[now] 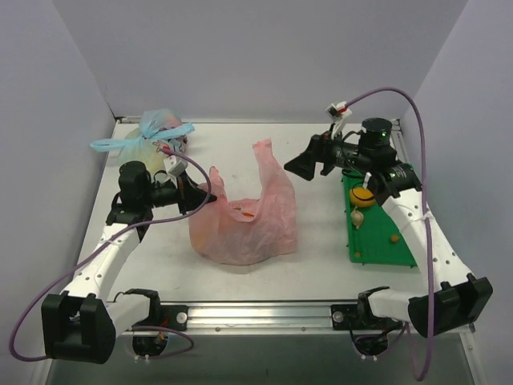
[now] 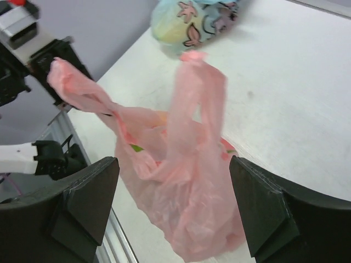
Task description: Place the fake fruits into the plastic bag and tie a complex knot
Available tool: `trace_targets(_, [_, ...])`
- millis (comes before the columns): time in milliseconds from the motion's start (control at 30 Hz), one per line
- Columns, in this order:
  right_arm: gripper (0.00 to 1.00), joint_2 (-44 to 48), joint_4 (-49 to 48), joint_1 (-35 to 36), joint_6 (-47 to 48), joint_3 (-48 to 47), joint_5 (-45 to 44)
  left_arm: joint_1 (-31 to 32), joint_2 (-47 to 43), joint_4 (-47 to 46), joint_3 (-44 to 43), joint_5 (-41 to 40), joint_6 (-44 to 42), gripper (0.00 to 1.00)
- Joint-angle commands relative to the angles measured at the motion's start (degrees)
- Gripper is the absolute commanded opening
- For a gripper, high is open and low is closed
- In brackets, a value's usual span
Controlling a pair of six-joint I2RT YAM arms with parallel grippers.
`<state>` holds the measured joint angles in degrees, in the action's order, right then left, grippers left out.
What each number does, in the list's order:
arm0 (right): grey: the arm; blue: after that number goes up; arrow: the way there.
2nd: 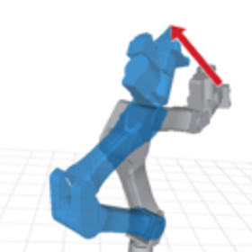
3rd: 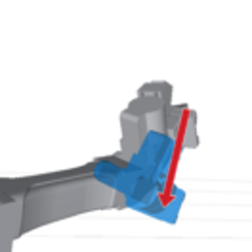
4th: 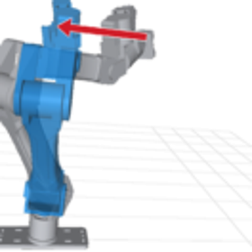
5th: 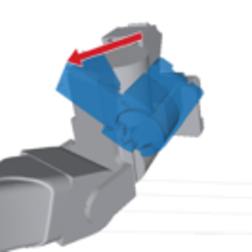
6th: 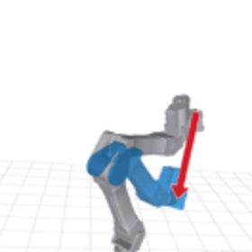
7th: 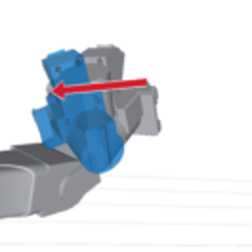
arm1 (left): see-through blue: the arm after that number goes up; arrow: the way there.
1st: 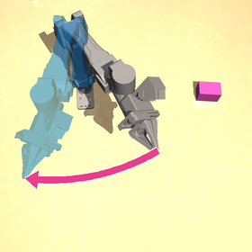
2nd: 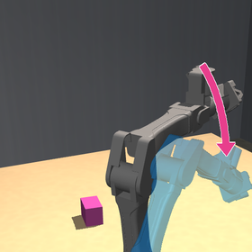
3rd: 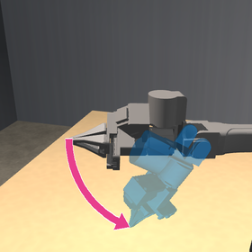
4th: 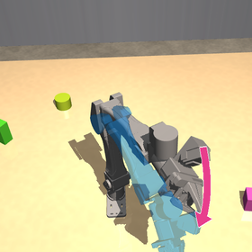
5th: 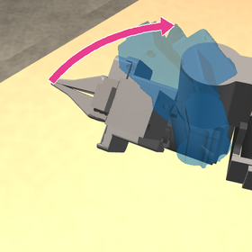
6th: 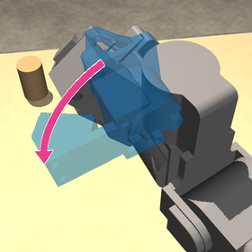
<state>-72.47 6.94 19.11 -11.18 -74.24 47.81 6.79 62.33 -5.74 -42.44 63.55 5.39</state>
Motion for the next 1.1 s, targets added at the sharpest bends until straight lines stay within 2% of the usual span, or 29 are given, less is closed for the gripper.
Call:
trace_targets(0, [0.84, -0.39, 3.78, -4.86, -0.44, 4.27, 1.83, 0.42, -0.54, 3.62, -3.53, -0.27, -4.33, 0.00])
trace_targets(100, [0.85, -3.20, 3.70, -5.32, 4.56, 5.51, 4.21, 0.60, -0.36, 5.56, -4.50, -0.09, -5.91, 0.00])
trace_targets(267, [0.85, -10.23, -1.21, -4.53, 5.82, 3.58, 9.13, 1.30, 0.95, 9.34, -6.25, 0.43, -8.73, 0.00])
trace_targets(433, [0.82, -14.36, -1.93, -2.16, 9.41, 1.99, 10.72, 2.26, 1.92, 10.66, -8.45, 0.26, -9.96, 0.00])
trace_targets(500, [0.72, -14.98, -2.98, -1.10, 9.42, 1.82, 11.95, 2.96, 2.45, 10.84, -8.98, 0.17, -10.22, 0.00])
trace_targets(533, [0.64, -15.51, -3.16, 0.21, 9.68, 1.73, 12.13, 3.23, 2.54, 11.10, -9.50, 0.17, -10.31, 0.00])
trace_targets(567, [0.41, -15.69, -3.25, 0.83, 10.29, 1.64, 12.22, 3.58, 2.80, 11.10, -9.77, 0.17, -10.31, 0.00])
trace_targets(633, [0.23, -16.12, -3.42, 2.67, 10.74, 1.73, 11.96, 5.07, 3.33, 11.45, -10.82, 1.40, -11.01, 0.00])
trace_targets(667, [0.09, -16.48, -3.42, 3.20, 10.74, 1.55, 11.69, 6.04, 3.76, 12.32, -11.44, 1.92, -11.97, 0.00])
trace_targets(700, [0.04, -16.74, -3.34, 3.82, 10.83, 1.20, 10.82, 7.09, 4.03, 13.46, -12.05, 2.02, -13.11, 0.00])
trace_targets(767, [0.00, -17.36, -3.42, 5.05, 10.74, 0.76, 10.64, 10.52, 4.82, 16.28, -13.19, 1.76, -16.37, 0.00])
trace_targets(867, [0.00, -17.97, -2.46, 6.72, 12.93, -0.47, 10.19, 14.29, 6.75, 16.55, -14.07, 0.44, -17.25, 0.00])
trace_targets(1067, [0.00, -17.45, 1.40, 8.48, 17.50, -1.87, 11.95, 17.56, 12.89, 16.55, -18.81, -0.80, -16.37, 0.00])
